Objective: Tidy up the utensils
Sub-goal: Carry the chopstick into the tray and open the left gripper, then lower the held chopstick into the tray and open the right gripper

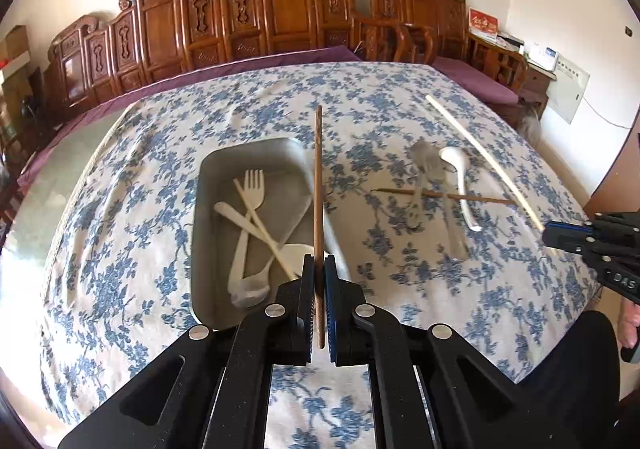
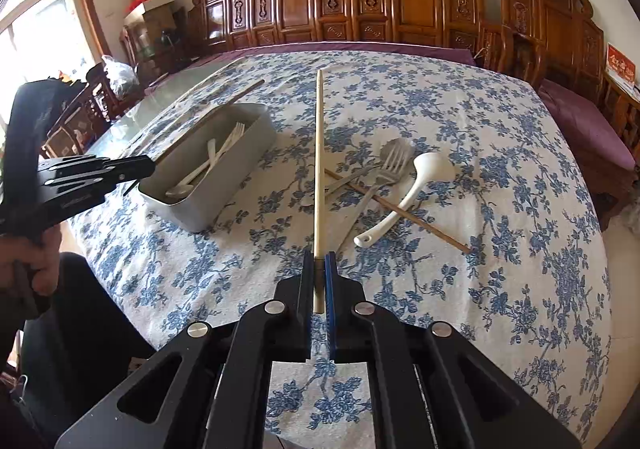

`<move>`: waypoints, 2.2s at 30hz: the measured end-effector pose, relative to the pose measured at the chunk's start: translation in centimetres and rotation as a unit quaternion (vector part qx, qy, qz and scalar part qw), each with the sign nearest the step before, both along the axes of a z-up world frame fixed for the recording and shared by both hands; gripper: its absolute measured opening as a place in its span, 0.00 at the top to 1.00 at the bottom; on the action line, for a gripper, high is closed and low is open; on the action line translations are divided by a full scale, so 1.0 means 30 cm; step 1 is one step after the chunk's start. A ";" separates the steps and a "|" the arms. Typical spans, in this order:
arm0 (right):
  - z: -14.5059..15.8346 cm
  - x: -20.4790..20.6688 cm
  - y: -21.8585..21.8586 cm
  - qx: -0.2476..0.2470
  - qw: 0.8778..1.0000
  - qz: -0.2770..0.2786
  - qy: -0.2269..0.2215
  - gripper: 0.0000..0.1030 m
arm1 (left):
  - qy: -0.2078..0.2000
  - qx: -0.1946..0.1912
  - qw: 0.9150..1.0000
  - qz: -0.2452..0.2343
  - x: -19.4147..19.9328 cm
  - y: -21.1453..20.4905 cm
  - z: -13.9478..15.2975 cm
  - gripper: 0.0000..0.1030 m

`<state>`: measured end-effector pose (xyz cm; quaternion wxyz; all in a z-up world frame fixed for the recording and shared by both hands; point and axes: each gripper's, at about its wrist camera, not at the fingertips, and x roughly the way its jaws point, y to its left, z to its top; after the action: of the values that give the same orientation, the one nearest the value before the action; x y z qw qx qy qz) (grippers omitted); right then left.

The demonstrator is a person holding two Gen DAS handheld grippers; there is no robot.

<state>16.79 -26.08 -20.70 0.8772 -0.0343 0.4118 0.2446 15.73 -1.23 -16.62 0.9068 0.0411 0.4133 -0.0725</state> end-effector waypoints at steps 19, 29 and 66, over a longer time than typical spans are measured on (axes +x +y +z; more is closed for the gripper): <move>-0.048 -0.029 0.099 -0.027 0.999 0.027 0.013 0.94 | 0.051 0.004 0.998 0.021 0.110 0.106 -0.110 0.96; -0.051 -0.002 0.148 -0.027 0.999 0.027 0.025 0.94 | 0.047 -0.018 0.999 0.020 0.130 0.124 -0.113 0.96; -0.080 0.239 0.665 -0.012 0.993 0.058 0.100 0.94 | -0.029 -0.056 0.995 0.073 0.081 0.433 -0.015 0.75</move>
<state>23.96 -6.13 -23.11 0.8153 -0.0439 0.4981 0.2918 18.15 11.75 -17.07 0.9222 -0.0376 0.3838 -0.0282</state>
